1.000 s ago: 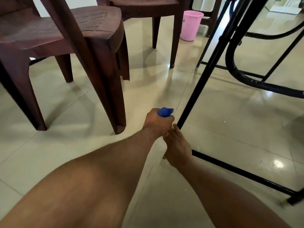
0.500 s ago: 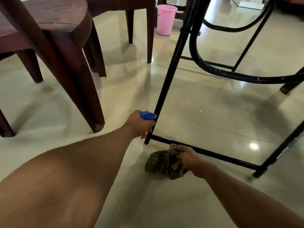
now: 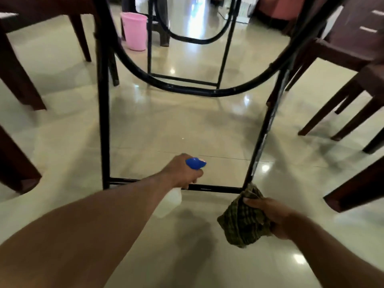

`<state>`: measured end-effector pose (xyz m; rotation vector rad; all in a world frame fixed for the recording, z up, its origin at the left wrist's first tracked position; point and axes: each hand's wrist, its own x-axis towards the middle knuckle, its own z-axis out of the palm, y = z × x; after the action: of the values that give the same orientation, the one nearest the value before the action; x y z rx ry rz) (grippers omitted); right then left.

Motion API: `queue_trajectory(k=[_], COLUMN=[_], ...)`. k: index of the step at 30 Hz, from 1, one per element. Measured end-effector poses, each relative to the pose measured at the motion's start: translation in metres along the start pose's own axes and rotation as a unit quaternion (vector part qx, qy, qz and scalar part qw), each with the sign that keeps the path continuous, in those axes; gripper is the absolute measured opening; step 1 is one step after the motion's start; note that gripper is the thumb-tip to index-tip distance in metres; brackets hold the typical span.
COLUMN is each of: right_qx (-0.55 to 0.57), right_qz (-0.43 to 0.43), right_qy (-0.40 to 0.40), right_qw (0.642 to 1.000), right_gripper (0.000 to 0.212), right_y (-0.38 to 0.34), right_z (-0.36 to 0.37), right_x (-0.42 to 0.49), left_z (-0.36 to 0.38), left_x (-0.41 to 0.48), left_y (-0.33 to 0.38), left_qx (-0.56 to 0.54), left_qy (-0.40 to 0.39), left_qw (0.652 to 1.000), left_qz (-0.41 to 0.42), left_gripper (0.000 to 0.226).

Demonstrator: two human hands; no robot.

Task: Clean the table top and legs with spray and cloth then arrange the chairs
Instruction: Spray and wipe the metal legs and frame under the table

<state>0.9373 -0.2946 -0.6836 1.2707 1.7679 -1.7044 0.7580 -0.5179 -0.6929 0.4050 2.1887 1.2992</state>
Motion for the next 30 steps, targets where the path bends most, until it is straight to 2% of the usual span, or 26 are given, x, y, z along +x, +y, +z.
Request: queue_trajectory(k=[4,7,10,13,16,18,20,23,26,30], right_qx=[0.116,0.186,0.249,0.280,0.183,0.126,0.159,0.283,0.279,0.218], right_qz=[-0.019,-0.055,-0.089,-0.106,-0.102,-0.093,-0.105,-0.166,-0.148,-0.154], right_qy=[0.096,0.134,0.126,0.091,0.057,0.029,-0.012,-0.050,-0.035,-0.019], right_qw=[0.988,0.972,0.956,0.950,0.976,0.987,0.982,0.943,0.948,0.963], right_gripper=[0.027,0.026,0.029,0.016,0.023,0.028,0.036,0.049,0.040,0.043], right_y=[0.039,0.038,0.016,-0.016,-0.032,-0.037,-0.046,-0.065,-0.073,-0.098], right_z=[-0.022,-0.045,-0.059,-0.053,-0.041,-0.034,-0.032,-0.036,-0.034,-0.028], right_x=[0.022,0.047,0.070,0.084,0.096,0.094,0.087,0.081,0.068,0.042], left_z=[0.073,0.106,0.122,0.131,0.140,0.140,0.139,0.137,0.129,0.116], left_x=[0.003,0.009,0.022,0.030,0.031,0.029,0.026,0.024,0.020,0.016], left_y=[0.008,0.008,0.013,0.013,0.012,0.016,0.022,0.033,0.045,0.060], left_qx=[0.012,0.012,0.029,0.049,0.106,0.095,0.076,0.039,0.042,0.000], left_qy=[-0.021,-0.042,-0.045,-0.022,0.004,0.024,0.047,0.068,0.083,0.084], left_qw=[0.999,0.999,0.998,0.998,0.993,0.994,0.995,0.995,0.992,0.991], left_qz=[0.038,0.027,0.023,0.032,0.050,0.046,0.055,0.061,0.085,0.101], left_gripper=[0.011,0.011,0.015,0.018,0.031,0.031,0.031,0.035,0.041,0.039])
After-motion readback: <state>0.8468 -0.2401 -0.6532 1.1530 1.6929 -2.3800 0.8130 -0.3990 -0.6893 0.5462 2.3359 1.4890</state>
